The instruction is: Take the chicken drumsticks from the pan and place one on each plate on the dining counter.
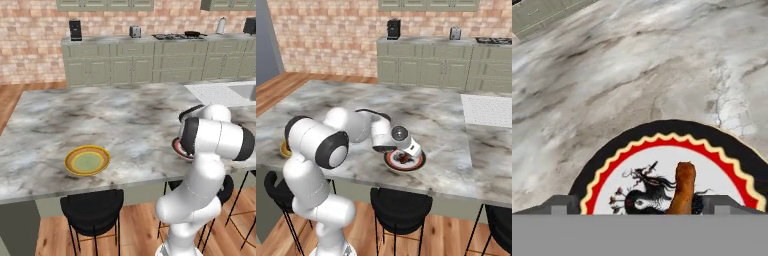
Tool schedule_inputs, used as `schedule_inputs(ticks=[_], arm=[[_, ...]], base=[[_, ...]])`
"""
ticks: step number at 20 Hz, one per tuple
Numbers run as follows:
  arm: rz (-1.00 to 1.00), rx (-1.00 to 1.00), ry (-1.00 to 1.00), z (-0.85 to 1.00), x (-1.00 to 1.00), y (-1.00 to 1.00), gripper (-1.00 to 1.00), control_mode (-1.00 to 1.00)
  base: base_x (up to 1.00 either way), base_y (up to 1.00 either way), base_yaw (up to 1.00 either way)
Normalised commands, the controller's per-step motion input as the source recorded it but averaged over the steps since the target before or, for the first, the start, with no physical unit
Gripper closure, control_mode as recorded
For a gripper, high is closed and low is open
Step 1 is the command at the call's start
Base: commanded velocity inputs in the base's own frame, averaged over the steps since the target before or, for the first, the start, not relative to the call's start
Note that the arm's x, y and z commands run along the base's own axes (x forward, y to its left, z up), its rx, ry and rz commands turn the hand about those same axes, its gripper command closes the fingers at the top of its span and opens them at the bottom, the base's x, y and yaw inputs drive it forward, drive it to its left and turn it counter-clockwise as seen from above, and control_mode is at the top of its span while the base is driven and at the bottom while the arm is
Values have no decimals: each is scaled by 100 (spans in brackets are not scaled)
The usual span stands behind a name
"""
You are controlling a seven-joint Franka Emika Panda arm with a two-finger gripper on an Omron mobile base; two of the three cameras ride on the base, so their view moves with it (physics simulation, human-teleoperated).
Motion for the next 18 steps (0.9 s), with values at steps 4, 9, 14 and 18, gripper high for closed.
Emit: schedule_inputs(ticks=[4,9,14,18], arm=[[11,0,42,100,0,0,-100,-100],[13,1,41,100,-3,0,-100,-100],[15,7,22,100,-25,0,-100,-100],[11,8,5,74,-98,6,-100,-100]], base=[[0,0,0],[0,0,0],[0,0,0],[0,0,0]])
